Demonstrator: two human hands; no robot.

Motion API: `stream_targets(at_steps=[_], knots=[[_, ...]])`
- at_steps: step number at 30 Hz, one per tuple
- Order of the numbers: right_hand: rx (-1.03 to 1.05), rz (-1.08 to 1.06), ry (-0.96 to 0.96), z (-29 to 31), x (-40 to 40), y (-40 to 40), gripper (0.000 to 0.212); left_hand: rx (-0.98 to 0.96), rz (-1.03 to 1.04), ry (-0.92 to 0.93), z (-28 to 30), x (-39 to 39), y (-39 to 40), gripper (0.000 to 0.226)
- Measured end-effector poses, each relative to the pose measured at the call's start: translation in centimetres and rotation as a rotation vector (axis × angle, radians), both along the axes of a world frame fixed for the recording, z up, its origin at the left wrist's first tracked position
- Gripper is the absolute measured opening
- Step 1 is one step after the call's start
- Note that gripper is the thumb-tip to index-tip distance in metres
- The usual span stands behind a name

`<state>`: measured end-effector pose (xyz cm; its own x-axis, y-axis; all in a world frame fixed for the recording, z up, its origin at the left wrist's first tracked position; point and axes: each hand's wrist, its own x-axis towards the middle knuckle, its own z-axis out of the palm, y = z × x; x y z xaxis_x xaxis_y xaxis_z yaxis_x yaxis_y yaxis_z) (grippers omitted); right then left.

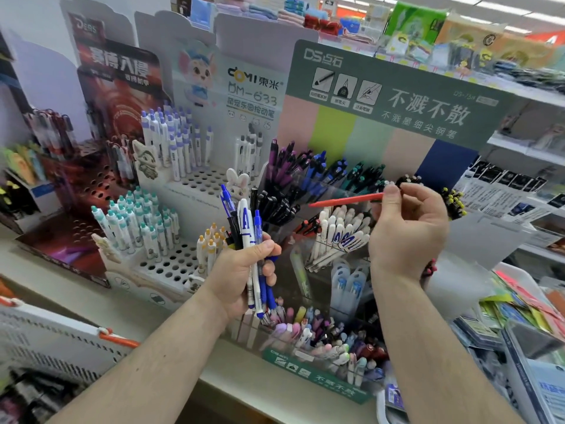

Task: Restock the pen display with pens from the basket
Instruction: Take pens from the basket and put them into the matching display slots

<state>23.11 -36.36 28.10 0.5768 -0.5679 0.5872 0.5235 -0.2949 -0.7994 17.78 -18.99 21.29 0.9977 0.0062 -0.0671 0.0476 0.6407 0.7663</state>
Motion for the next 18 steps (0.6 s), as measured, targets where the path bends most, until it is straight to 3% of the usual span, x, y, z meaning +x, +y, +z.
stream_targets(at_steps=[2, 4, 10, 15, 18], knots=[[-0.193, -0.033, -0.057, -0.7, 0.7, 0.7, 0.005, 0.008, -0.015, 0.006, 0.0, -0.2, 0.1, 0.017], [-0.35, -0.023, -0.07, -1.5, 1.5, 1.6, 0.01, 0.008, -0.036, 0.009, 0.0, -0.3, 0.3, 0.016], [-0.828, -0.001, 0.044, -2.9, 2.6, 4.1, 0.013, 0.023, -0.081, 0.0, -0.1, -0.4, 0.7, 0.021], [-0.97, 0.015, 0.359, -3.0, 2.5, 4.4, 0.031, 0.028, -0.119, -0.01, 0.0, -0.4, 1.1, 0.022], [-1.025, 0.036, 0.43, -3.1, 2.5, 4.4, 0.032, 0.046, -0.134, -0.015, -0.2, -0.5, 1.2, 0.022]])
